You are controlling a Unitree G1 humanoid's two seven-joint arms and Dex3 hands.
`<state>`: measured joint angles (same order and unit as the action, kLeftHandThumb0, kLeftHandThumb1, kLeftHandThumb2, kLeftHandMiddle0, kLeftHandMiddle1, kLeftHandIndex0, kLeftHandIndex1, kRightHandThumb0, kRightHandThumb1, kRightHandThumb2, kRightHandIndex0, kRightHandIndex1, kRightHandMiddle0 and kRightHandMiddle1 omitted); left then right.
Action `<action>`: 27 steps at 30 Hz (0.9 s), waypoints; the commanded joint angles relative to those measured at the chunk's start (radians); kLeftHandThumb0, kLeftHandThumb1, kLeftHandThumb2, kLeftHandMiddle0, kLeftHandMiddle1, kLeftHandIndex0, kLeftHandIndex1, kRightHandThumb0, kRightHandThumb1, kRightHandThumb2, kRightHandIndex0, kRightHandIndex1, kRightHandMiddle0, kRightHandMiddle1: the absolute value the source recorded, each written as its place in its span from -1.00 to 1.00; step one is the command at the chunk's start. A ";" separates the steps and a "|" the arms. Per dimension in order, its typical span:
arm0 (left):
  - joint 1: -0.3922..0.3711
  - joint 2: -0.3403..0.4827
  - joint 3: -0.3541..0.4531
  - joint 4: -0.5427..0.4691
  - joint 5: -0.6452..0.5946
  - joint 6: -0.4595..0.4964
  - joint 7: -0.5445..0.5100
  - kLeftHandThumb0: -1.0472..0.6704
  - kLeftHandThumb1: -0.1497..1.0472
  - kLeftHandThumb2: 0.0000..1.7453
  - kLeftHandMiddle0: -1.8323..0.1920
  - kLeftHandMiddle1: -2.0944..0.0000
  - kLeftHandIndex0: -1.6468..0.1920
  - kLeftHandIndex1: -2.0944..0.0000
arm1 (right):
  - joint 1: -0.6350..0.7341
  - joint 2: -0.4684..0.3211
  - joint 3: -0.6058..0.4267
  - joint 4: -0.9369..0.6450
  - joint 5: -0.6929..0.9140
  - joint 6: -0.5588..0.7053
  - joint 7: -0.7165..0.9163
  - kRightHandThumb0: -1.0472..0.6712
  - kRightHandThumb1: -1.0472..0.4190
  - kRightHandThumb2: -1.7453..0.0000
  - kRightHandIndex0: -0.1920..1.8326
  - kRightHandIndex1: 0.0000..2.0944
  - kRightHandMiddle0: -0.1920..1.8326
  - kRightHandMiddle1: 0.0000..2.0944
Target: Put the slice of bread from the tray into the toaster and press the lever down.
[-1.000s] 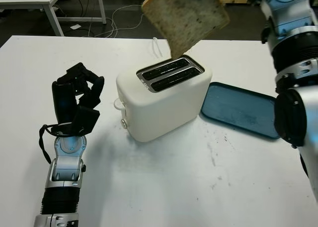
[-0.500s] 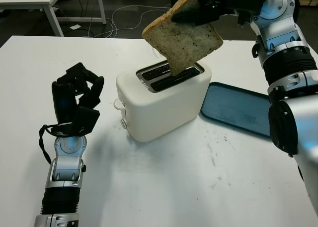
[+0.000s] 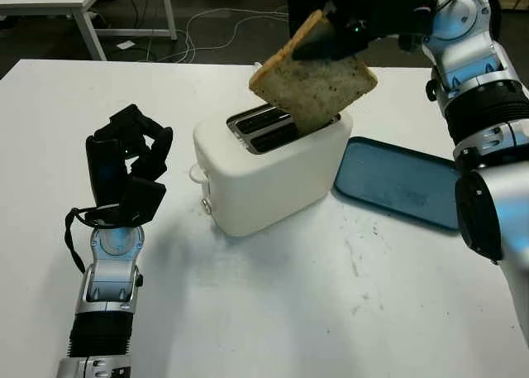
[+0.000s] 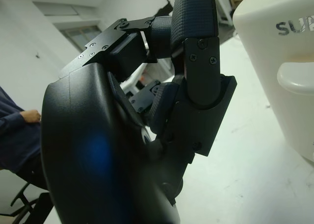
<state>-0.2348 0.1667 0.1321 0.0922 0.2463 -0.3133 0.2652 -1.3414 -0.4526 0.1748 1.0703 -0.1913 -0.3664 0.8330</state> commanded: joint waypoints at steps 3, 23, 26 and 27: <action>0.008 0.002 0.002 -0.013 0.000 0.003 0.001 -0.72 0.67 -0.45 -0.39 -0.56 -0.28 -0.36 | -0.007 -0.029 -0.024 0.002 0.017 -0.015 0.010 -0.36 -0.83 0.52 0.20 0.67 -0.03 0.67; 0.007 -0.002 -0.001 -0.020 0.009 0.012 0.003 -0.72 0.69 -0.47 -0.38 -0.56 -0.28 -0.35 | -0.010 -0.015 0.016 -0.006 -0.015 -0.017 0.073 -0.41 -0.83 0.52 0.23 0.67 -0.01 0.67; 0.007 0.000 -0.002 -0.022 0.014 0.014 0.005 -0.71 0.70 -0.47 -0.38 -0.56 -0.28 -0.35 | 0.003 -0.001 0.027 -0.032 -0.014 0.002 0.098 -0.39 -0.83 0.52 0.26 0.67 0.02 0.67; 0.007 -0.001 -0.001 -0.023 0.013 0.015 0.006 -0.71 0.70 -0.47 -0.38 -0.56 -0.28 -0.35 | 0.007 0.004 0.031 -0.041 -0.013 0.009 0.108 -0.38 -0.83 0.52 0.27 0.67 0.02 0.67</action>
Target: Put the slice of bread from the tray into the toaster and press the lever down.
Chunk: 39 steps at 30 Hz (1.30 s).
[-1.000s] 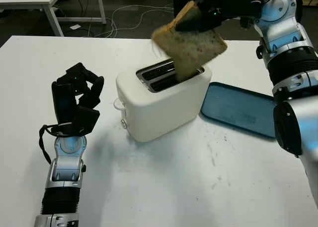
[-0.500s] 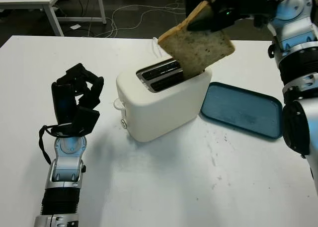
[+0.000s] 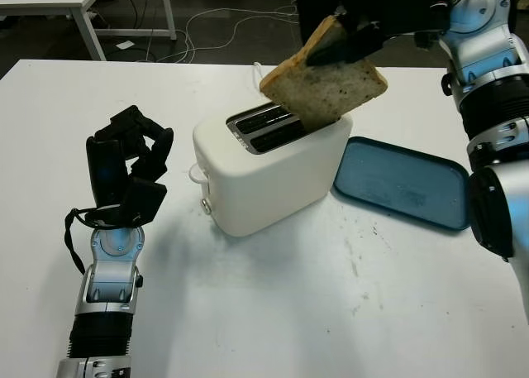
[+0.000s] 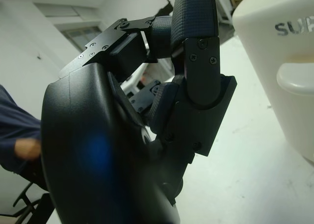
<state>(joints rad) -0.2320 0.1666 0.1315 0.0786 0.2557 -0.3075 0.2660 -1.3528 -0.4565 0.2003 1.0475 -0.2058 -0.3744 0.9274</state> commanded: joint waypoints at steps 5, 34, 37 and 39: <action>0.004 -0.005 0.001 -0.012 -0.004 0.012 0.003 -0.72 0.68 -0.47 -0.39 -0.56 -0.29 -0.35 | 0.035 0.023 0.047 -0.091 -0.025 0.098 0.035 -0.38 -0.83 0.54 0.30 0.67 0.09 0.67; 0.009 -0.004 -0.001 -0.007 0.003 0.001 0.006 -0.71 0.67 -0.44 -0.39 -0.56 -0.28 -0.35 | -0.025 0.052 0.222 -0.236 -0.140 -0.062 0.169 -0.28 -0.83 0.61 0.25 0.67 0.01 0.67; 0.009 -0.005 -0.002 -0.008 0.007 0.005 0.008 -0.72 0.67 -0.44 -0.39 -0.55 -0.29 -0.35 | -0.005 0.063 0.215 -0.237 -0.135 -0.087 0.137 -0.30 -0.83 0.61 0.25 0.67 0.00 0.67; 0.009 -0.007 -0.002 -0.009 0.005 0.006 0.008 -0.72 0.67 -0.44 -0.39 -0.56 -0.29 -0.35 | 0.007 0.067 0.210 -0.232 -0.134 -0.123 0.104 -0.38 -0.83 0.66 0.24 0.67 -0.01 0.67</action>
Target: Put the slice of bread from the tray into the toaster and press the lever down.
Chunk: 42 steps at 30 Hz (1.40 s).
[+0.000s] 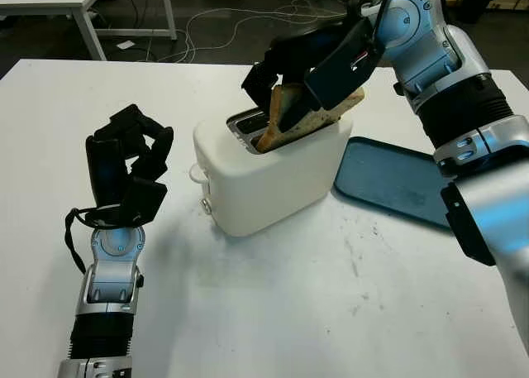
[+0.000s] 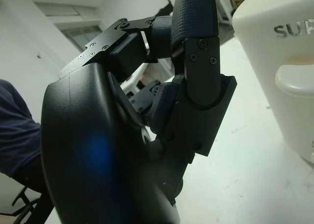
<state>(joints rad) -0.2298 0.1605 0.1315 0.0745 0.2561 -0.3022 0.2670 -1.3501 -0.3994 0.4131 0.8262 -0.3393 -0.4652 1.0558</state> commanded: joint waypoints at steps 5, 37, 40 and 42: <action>0.008 -0.003 -0.001 -0.003 -0.007 -0.004 0.001 -0.72 0.67 -0.45 -0.40 -0.56 -0.30 -0.34 | -0.007 0.001 0.010 0.020 0.003 -0.100 0.002 -0.82 -0.83 0.84 -0.30 0.08 -0.20 -0.21; -0.004 0.132 0.008 -0.061 0.026 0.020 -0.097 -0.71 0.65 -0.46 -0.40 -0.54 -0.29 -0.31 | 0.591 -0.103 -0.426 -0.320 0.179 -0.144 -0.722 -0.21 -0.83 0.59 -0.05 0.46 -0.10 -0.03; -0.011 0.182 0.011 -0.090 0.021 0.046 -0.158 -0.73 0.67 -0.52 -0.40 -0.50 -0.31 -0.26 | 0.790 -0.054 -0.494 -0.439 0.210 -0.097 -0.824 -0.21 -0.83 0.54 -0.01 0.44 -0.12 0.06; -0.019 0.216 0.011 -0.100 0.023 0.059 -0.195 -0.73 0.70 -0.56 -0.40 -0.48 -0.33 -0.23 | 0.905 0.003 -0.529 -0.496 0.236 -0.077 -0.895 -0.22 -0.83 0.54 -0.05 0.45 -0.09 -0.05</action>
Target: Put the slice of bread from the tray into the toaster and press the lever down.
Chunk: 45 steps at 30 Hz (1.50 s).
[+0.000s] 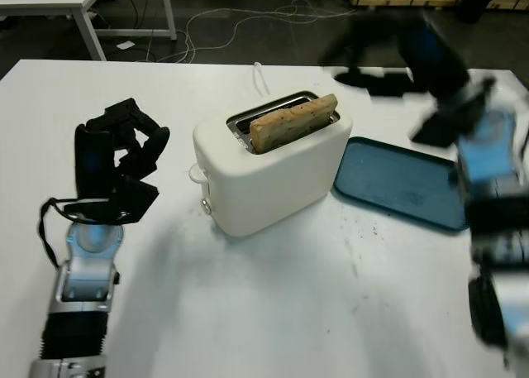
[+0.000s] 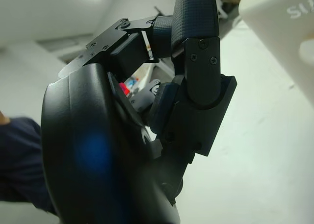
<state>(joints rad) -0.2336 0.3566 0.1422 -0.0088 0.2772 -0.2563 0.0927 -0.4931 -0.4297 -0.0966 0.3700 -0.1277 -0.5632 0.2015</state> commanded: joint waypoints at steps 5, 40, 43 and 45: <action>-0.027 0.094 -0.008 0.008 0.010 -0.010 -0.092 -0.73 0.78 -0.68 -0.35 -0.48 -0.35 -0.15 | 0.237 0.202 -0.076 -0.099 0.067 0.083 -0.217 -0.30 -0.83 0.63 -0.03 0.52 -0.08 -0.06; -0.124 0.361 -0.177 0.163 0.171 -0.431 -0.291 -0.79 0.79 -0.74 -0.21 -0.66 -0.34 0.92 | 0.316 0.302 -0.089 -0.127 0.061 0.090 -0.366 -0.52 -0.83 0.65 0.04 0.67 -0.21 0.59; -0.124 0.359 -0.177 0.163 0.169 -0.429 -0.292 -0.79 0.79 -0.73 -0.21 -0.67 -0.34 0.91 | 0.319 0.298 -0.085 -0.130 0.052 0.092 -0.367 -0.52 -0.83 0.64 0.05 0.67 -0.24 0.66; -0.124 0.361 -0.177 0.163 0.169 -0.428 -0.294 -0.78 0.79 -0.72 -0.21 -0.67 -0.34 0.91 | 0.319 0.298 -0.085 -0.128 0.051 0.089 -0.368 -0.52 -0.83 0.64 0.05 0.67 -0.24 0.66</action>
<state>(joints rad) -0.3410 0.7211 -0.0199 0.1496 0.4419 -0.6716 -0.2019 -0.1698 -0.1343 -0.1812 0.2467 -0.0798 -0.4731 -0.1624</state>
